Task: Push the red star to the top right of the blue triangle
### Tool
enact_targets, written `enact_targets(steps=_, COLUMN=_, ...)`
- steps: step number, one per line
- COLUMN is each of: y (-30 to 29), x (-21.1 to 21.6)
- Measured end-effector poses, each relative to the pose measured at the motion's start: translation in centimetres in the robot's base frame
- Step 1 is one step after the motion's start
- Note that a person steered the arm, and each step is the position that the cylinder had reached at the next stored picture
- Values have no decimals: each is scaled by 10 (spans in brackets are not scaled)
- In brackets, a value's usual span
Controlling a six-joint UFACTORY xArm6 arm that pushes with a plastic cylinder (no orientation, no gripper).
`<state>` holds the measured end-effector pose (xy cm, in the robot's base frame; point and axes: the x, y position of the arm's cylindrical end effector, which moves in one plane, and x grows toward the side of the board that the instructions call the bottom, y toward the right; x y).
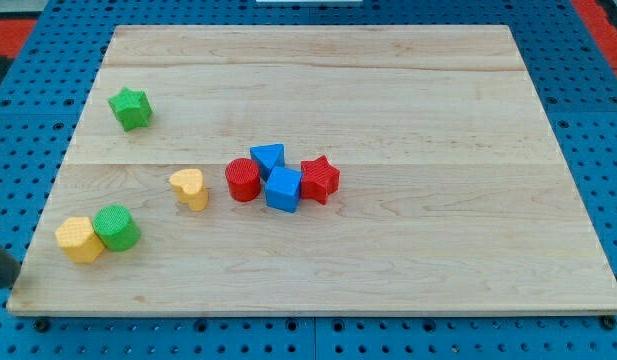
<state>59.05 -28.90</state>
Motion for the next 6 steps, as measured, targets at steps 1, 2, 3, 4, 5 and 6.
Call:
enact_targets(steps=1, y=52, x=-22)
enact_targets(steps=2, y=115, x=-51)
enact_targets(steps=3, y=165, x=-34)
enact_targets(steps=4, y=276, x=-54)
enact_targets(steps=5, y=319, x=-121)
enact_targets(steps=6, y=325, x=-154)
